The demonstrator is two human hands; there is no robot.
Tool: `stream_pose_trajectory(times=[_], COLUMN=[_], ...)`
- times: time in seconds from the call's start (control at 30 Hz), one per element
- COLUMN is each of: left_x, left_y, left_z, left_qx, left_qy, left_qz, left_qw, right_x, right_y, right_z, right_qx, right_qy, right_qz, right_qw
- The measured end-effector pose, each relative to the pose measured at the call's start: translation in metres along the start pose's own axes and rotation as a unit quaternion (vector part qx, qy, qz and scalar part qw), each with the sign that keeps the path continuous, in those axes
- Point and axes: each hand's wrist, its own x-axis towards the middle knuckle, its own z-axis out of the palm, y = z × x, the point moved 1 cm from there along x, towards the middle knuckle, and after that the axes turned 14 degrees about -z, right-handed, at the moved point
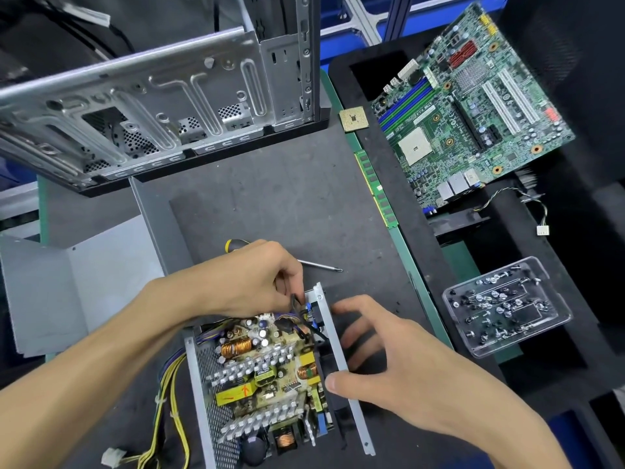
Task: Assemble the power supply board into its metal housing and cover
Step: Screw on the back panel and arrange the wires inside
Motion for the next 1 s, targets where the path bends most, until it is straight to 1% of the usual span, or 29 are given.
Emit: stream_pose_trajectory(times=[0.07,0.17,0.4,0.6,0.87,1.0], left_x=[-0.001,-0.003,-0.003,-0.004,-0.005,-0.002], left_y=[-0.003,-0.005,-0.006,-0.009,-0.012,-0.012], left_z=[0.002,0.003,0.001,0.005,0.006,0.006], left_qx=[-0.029,-0.028,-0.018,-0.026,-0.089,-0.072], left_qy=[0.004,0.013,-0.017,0.017,-0.009,-0.015], left_qz=[0.0,0.013,0.018,0.011,-0.005,0.003], left_qw=[1.0,0.999,1.0,0.999,0.996,0.997], right_x=[0.0,0.0,0.0,0.0,0.0,0.0], right_y=[0.0,0.0,0.0,0.0,0.001,0.0], right_z=[0.0,0.0,0.001,0.002,0.001,0.001], right_qx=[-0.002,-0.004,-0.014,-0.009,-0.009,-0.009], right_qy=[0.002,0.004,0.006,0.009,0.008,0.008], right_qz=[0.001,0.001,-0.002,-0.005,-0.007,-0.006], right_qw=[1.0,1.0,1.0,1.0,1.0,1.0])
